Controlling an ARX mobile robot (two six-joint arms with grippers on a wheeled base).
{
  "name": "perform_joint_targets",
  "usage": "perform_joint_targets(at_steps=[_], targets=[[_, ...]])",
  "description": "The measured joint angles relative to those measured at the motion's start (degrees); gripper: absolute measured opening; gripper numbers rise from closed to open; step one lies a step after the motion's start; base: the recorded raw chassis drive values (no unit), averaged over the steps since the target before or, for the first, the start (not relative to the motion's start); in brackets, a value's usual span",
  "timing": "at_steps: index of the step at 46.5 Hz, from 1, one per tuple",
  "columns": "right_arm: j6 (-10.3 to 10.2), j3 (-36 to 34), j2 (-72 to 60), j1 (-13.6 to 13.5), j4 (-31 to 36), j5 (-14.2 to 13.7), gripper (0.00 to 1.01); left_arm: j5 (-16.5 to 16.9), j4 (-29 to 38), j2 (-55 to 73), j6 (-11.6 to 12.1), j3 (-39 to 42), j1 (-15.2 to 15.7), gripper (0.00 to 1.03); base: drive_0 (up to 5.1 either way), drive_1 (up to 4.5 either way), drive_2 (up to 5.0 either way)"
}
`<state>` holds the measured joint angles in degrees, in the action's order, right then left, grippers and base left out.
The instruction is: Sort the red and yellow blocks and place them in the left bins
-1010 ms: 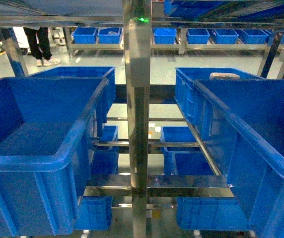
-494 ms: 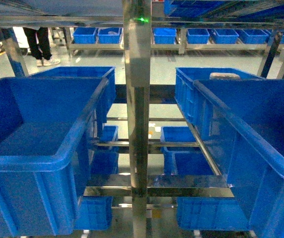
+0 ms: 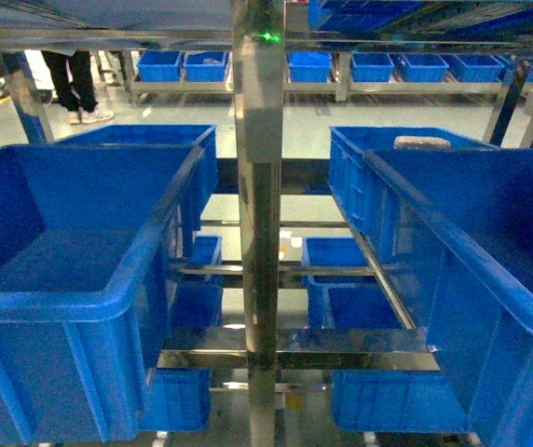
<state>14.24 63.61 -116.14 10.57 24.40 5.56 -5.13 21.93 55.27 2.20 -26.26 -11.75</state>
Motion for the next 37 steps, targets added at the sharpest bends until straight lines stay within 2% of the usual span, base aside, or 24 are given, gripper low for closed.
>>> perform_joint_targets(at_steps=[4, 20, 22, 25, 26, 29, 37], targets=[[1.07, 2.38, -2.05, 0.00, -2.10, 0.24, 0.28, 0.00, -0.02, -0.02, 0.02, 0.00, 0.00, 0.27, 0.0, 0.00, 0.0], [0.22, 10.93, -7.65, 0.42, -6.67, -1.25, 0.28, 0.00, 0.00, -0.07, 0.00, 0.00, 0.00, 0.27, 0.0, 0.00, 0.0], [-1.53, 10.75, -8.44, -0.09, -6.75, -1.36, 0.53, 0.00, 0.00, -0.07, 0.02, 0.00, 0.00, 0.27, 0.0, 0.00, 0.0], [-3.08, 8.22, -7.74, -1.36, -2.69, -1.70, 0.88, -0.02, 0.00, -0.11, 0.02, 0.00, 0.00, 0.27, 0.0, 0.00, 0.0], [-3.21, 7.56, -7.50, -1.70, -2.23, -1.68, 0.94, -0.02, -0.02, -0.11, 0.02, 0.00, 0.00, 0.27, 0.0, 0.00, 0.0], [-3.26, 6.62, -7.21, -1.92, -1.20, -1.88, 1.00, 0.00, 0.00, -0.11, 0.02, 0.00, 0.00, 0.27, 0.0, 0.00, 0.0], [-5.79, 1.77, -3.43, -2.73, 2.75, -2.38, 0.98, 0.00, 0.00, -0.11, 0.02, 0.00, 0.00, 0.27, 0.0, 0.00, 0.0]])
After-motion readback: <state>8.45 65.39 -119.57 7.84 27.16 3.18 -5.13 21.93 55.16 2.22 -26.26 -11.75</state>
